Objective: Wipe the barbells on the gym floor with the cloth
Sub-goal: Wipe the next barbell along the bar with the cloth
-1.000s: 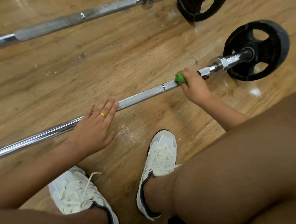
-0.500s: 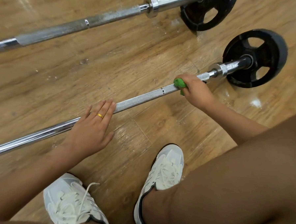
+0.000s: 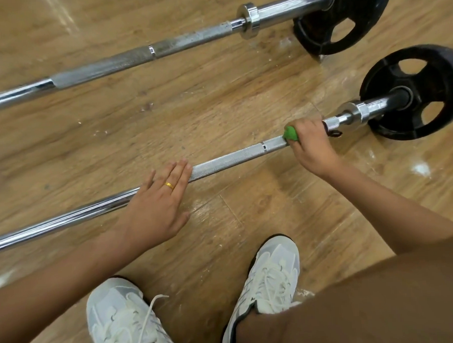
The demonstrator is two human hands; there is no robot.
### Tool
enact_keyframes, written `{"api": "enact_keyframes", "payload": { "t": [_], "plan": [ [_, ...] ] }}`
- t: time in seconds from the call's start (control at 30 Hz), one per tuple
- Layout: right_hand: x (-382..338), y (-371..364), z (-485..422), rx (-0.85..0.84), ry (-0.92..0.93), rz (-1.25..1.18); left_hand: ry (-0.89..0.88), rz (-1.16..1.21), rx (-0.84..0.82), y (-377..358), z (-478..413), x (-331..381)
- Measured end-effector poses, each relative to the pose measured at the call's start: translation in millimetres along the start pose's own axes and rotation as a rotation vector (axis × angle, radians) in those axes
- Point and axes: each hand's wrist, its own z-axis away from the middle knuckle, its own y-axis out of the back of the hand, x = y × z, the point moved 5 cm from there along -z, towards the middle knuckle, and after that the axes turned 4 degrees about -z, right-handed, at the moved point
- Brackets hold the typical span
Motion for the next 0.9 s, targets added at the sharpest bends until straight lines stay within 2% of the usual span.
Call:
{"api": "enact_keyframes", "payload": {
  "t": [0.07, 0.17, 0.33, 0.47, 0.53, 0.7, 0.9],
  "plan": [
    [-13.9, -13.7, 2.7, -0.091, 0.095, -0.008, -0.019, -0.040, 0.020, -2.1, 0.3, 2.1],
    [-13.3, -4.3, -3.9, -0.127, 0.097, -0.050, -0.046, -0.075, 0.039, -4.2, 0.1, 2.1],
    [2.2, 10.8, -8.9, 0.037, -0.076, -0.029, -0.068, -0.086, 0.045, -4.5, -3.4, -4.2],
    [-23.8, -12.4, -10.0, -0.115, 0.062, -0.059, -0.056, -0.053, 0.035, -3.2, -7.3, -6.8],
    [-19.8, -7.6, -9.8, -0.148, 0.074, -0.082, -0.064, -0.044, 0.028, -3.7, -8.8, -10.3],
    [3.4, 18.0, -16.5, -0.047, -0.139, -0.040, -0.102, -0.014, 0.018, -1.2, -14.7, -22.2],
    [-53.0, -6.0, -25.8, -0.213, 0.093, -0.118, -0.073, -0.012, -0.015, -0.8, -21.1, -29.4]
  ]
}}
